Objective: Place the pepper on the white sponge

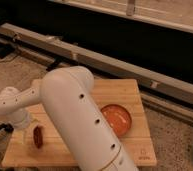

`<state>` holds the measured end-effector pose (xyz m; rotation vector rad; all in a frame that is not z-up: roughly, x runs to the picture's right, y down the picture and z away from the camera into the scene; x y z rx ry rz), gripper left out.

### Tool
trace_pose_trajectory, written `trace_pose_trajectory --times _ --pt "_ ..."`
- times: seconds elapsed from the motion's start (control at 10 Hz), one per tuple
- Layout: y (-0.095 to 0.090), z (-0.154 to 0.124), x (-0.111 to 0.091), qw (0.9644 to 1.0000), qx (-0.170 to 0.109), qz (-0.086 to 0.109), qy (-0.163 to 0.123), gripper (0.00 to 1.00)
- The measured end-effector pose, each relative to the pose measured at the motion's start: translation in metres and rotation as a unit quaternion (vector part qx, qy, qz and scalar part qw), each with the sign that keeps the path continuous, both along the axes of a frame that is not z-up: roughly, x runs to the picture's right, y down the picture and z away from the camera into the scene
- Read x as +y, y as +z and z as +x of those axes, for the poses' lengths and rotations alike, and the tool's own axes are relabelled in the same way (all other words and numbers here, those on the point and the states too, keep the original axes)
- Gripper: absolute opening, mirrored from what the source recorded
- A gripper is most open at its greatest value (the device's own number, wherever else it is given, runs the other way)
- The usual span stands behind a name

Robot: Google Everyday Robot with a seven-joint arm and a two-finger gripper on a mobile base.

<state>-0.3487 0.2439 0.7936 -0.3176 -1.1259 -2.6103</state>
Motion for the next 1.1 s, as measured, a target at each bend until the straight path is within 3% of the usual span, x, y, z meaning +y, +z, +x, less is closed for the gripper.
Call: trace_pose_trajectory --times 0.5,0.6,1.1 --pt "0.013 0.020 0.003 0.9985 0.045 -0.024 0.019 0.79" --pt "0.014 0.021 0.004 0.9983 0.049 -0.027 0.018 0.75" --pt "0.016 0.019 0.007 0.9983 0.047 -0.036 0.003 0.24"
